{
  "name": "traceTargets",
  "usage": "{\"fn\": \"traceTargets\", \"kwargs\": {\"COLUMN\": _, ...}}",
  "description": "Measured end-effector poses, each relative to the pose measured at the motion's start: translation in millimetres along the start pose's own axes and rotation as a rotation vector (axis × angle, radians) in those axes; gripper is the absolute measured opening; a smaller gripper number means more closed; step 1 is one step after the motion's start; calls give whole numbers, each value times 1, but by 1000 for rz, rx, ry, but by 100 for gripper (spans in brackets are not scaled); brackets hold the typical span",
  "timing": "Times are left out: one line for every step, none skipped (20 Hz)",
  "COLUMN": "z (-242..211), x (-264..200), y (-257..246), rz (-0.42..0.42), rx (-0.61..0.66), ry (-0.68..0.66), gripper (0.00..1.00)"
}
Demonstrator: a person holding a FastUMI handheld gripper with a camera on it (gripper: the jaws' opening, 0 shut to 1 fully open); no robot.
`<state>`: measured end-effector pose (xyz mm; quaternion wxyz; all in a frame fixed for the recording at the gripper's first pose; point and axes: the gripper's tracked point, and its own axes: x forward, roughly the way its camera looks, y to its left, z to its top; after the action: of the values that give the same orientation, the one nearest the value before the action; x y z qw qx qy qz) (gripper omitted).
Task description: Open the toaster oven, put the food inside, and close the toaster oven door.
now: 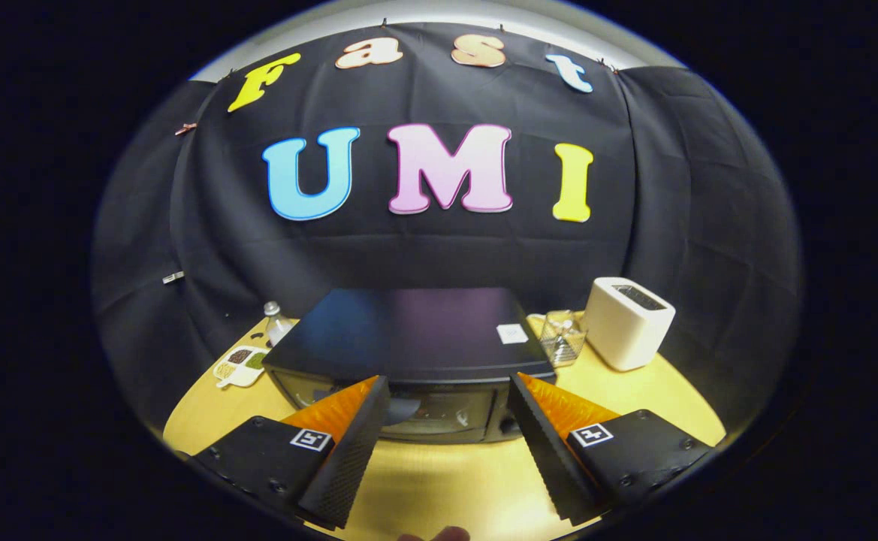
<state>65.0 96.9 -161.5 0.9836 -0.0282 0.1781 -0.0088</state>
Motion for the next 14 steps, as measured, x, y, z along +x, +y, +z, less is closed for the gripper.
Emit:
{"fn": "traceTargets", "kwargs": {"z": 12, "x": -3, "y": -12, "rz": -11, "rx": -19, "ry": -19, "gripper": 99}}
{"fn": "traceTargets", "kwargs": {"z": 22, "x": -6, "y": -21, "rz": -14, "rx": -39, "ry": -32, "gripper": 99}}
{"fn": "traceTargets", "kwargs": {"z": 31, "x": -10, "y": -29, "rz": -14, "rx": -66, "ry": -41, "gripper": 99}}
{"fn": "traceTargets", "kwargs": {"z": 38, "x": -12, "y": -42, "rz": -20, "rx": -99, "ry": -49, "gripper": 99}}
{"fn": "traceTargets", "kwargs": {"z": 45, "x": -16, "y": -53, "rz": -28, "rx": -124, "ry": -59, "gripper": 99}}
{"fn": "traceTargets", "kwargs": {"z": 54, "x": -20, "y": -61, "rz": -29, "rx": -139, "ry": -73, "gripper": 97}}
{"fn": "traceTargets", "kwargs": {"z": 61, "x": -23, "y": -67, "rz": -20, "rx": -144, "ry": -84, "gripper": 97}}
{"fn": "traceTargets", "kwargs": {"z": 68, "x": -26, "y": -72, "rz": -14, "rx": -143, "ry": -98, "gripper": 97}}
{"fn": "traceTargets", "kwargs": {"z": 77, "x": -29, "y": -78, "rz": -7, "rx": -138, "ry": -116, "gripper": 97}}
{"fn": "traceTargets", "kwargs": {"z": 87, "x": -31, "y": -83, "rz": -7, "rx": -130, "ry": -139, "gripper": 97}}
{"fn": "traceTargets", "kwargs": {"z": 97, "x": -33, "y": -89, "rz": -14, "rx": -120, "ry": -164, "gripper": 97}}
{"fn": "traceTargets", "kwargs": {"z": 106, "x": -34, "y": -96, "rz": -24, "rx": -104, "ry": -182, "gripper": 97}}
{"fn": "traceTargets", "kwargs": {"z": 110, "x": -36, "y": -100, "rz": -23, "rx": -82, "ry": -188, "gripper": 97}}
{"fn": "traceTargets", "kwargs": {"z": 113, "x": -36, "y": -103, "rz": -19, "rx": -62, "ry": -191, "gripper": 97}}
